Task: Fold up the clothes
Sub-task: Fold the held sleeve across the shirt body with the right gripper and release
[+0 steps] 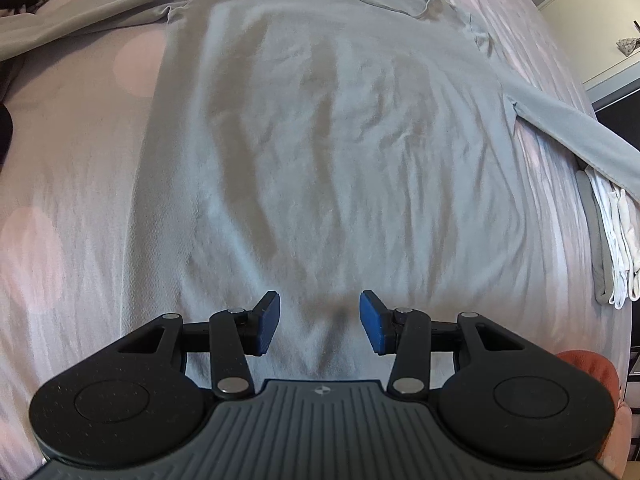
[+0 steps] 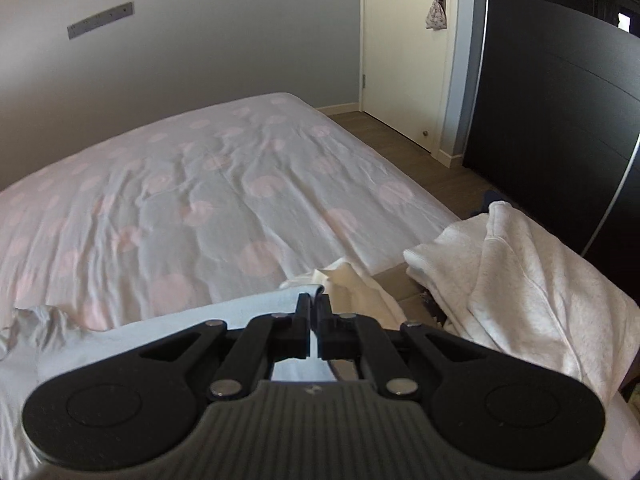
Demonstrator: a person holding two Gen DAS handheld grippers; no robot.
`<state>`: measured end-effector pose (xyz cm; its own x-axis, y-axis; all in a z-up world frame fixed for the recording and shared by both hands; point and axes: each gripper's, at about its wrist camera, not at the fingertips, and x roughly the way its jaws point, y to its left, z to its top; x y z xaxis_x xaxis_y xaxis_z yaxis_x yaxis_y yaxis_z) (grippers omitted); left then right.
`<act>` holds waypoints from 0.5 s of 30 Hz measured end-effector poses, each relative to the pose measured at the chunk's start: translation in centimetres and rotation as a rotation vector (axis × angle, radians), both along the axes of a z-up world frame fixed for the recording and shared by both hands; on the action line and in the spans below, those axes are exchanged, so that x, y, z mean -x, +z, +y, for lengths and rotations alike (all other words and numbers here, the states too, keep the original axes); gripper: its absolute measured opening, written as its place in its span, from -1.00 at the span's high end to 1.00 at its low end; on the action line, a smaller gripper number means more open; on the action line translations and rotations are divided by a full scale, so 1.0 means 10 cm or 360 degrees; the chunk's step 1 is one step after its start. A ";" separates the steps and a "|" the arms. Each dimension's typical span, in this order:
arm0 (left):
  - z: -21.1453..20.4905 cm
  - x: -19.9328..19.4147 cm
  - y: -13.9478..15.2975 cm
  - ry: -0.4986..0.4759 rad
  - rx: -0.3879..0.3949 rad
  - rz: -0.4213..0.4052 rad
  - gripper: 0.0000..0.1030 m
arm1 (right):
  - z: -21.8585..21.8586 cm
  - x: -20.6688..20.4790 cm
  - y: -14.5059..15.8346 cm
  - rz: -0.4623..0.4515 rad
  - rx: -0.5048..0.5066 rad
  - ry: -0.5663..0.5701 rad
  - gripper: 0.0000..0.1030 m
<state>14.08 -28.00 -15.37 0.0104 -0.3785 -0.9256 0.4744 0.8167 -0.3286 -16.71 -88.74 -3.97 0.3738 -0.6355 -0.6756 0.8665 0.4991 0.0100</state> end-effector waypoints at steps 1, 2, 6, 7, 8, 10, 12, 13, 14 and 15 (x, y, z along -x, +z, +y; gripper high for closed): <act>-0.01 -0.03 0.01 0.0004 -0.0002 -0.0002 0.19 | -0.03 0.00 -0.05 0.0030 -0.0007 -0.0012 0.94; -0.03 -0.06 0.03 -0.0002 -0.0005 -0.0005 0.19 | -0.04 0.00 -0.07 0.0023 -0.0022 -0.0007 0.94; -0.14 -0.21 0.09 -0.0031 -0.0026 -0.0029 0.19 | -0.07 0.01 -0.14 -0.0013 -0.0083 0.0015 0.94; -0.17 -0.27 0.11 -0.0038 -0.0026 -0.0041 0.19 | -0.06 -0.01 -0.12 -0.0030 -0.0096 0.0020 0.94; -0.20 -0.34 0.13 -0.0039 -0.0020 -0.0052 0.19 | -0.04 -0.03 -0.08 -0.0050 -0.0105 0.0023 0.94; -0.24 -0.47 0.18 -0.0040 -0.0008 -0.0079 0.19 | -0.01 -0.08 0.03 -0.0085 -0.0116 0.0039 0.94; -0.28 -0.59 0.24 -0.0042 -0.0005 -0.0125 0.19 | 0.05 -0.17 0.16 -0.0116 -0.0117 0.0066 0.94; -0.29 -0.66 0.27 -0.0045 -0.0009 -0.0156 0.19 | 0.09 -0.23 0.24 -0.0138 -0.0118 0.0082 0.94; -0.29 -0.73 0.29 -0.0046 -0.0010 -0.0180 0.19 | 0.14 -0.29 0.31 -0.0158 -0.0118 0.0098 0.94; -0.29 -0.80 0.30 -0.0047 -0.0011 -0.0204 0.19 | 0.21 -0.37 0.40 -0.0177 -0.0114 0.0119 0.94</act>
